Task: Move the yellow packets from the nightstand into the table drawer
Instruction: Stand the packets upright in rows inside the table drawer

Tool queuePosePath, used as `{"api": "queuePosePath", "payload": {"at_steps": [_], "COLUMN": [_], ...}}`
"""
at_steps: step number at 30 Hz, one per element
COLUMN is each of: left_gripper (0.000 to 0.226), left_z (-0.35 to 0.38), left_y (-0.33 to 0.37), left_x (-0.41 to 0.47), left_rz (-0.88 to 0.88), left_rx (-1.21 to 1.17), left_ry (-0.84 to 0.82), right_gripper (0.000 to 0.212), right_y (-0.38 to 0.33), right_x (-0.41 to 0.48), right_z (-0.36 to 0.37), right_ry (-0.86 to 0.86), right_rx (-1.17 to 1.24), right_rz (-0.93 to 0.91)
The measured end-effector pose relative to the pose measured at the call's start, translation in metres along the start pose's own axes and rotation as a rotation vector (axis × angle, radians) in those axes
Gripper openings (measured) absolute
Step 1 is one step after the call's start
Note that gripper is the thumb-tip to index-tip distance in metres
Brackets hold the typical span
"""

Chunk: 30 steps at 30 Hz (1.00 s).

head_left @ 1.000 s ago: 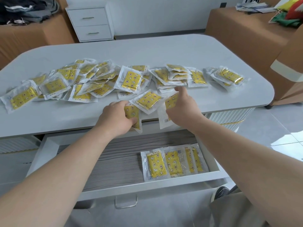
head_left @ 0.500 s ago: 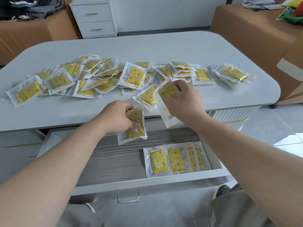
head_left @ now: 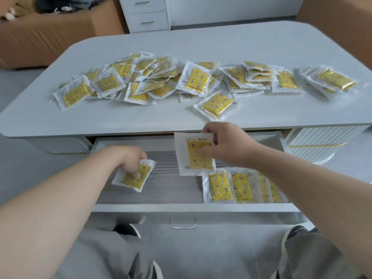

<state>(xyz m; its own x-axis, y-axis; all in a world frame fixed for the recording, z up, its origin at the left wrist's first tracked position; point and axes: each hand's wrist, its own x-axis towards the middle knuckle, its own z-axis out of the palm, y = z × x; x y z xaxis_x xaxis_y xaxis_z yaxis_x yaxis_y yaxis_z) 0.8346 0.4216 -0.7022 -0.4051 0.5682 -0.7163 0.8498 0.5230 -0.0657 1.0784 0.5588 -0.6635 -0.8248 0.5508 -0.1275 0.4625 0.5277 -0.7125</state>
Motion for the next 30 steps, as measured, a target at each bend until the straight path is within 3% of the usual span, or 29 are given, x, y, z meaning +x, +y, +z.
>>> {"api": "queuePosePath", "payload": {"at_steps": [7, 11, 15, 20, 23, 27, 30], "left_gripper": [0.026, 0.051, 0.043, 0.077, 0.084, 0.066, 0.048], "left_z": [0.044, 0.053, 0.056, 0.057, 0.042, 0.012, 0.011], "left_y": [-0.063, -0.073, -0.072, -0.071, -0.055, -0.024, 0.002], "left_x": [0.012, 0.013, 0.018, 0.015, 0.002, -0.022, -0.033], "left_rz": [-0.100, -0.130, -0.151, -0.141, -0.080, 0.215, 0.371], "left_rx": [-0.020, 0.150, 0.325, 0.361, 0.128, -0.546, -0.819], "left_ry": [-0.037, 0.011, 0.077, 0.110, 0.126, 0.047, 0.055], "right_gripper": [0.012, 0.021, 0.030, 0.029, 0.022, 0.020, 0.019], "right_y": [-0.016, -0.025, -0.029, -0.030, -0.031, -0.031, -0.031], "right_x": [0.011, 0.017, 0.021, 0.022, 0.021, 0.019, 0.017], "right_z": [0.030, 0.041, 0.050, 0.055, 0.055, 0.060, 0.066], "right_ry": [-0.078, -0.094, -0.132, -0.180, -0.170, -0.142, -0.133], "right_rx": [-0.046, -0.051, -0.054, -0.042, -0.026, 0.042, 0.148], "right_rz": [-0.025, -0.015, 0.021, 0.059, 0.068, 0.092, 0.116]}}
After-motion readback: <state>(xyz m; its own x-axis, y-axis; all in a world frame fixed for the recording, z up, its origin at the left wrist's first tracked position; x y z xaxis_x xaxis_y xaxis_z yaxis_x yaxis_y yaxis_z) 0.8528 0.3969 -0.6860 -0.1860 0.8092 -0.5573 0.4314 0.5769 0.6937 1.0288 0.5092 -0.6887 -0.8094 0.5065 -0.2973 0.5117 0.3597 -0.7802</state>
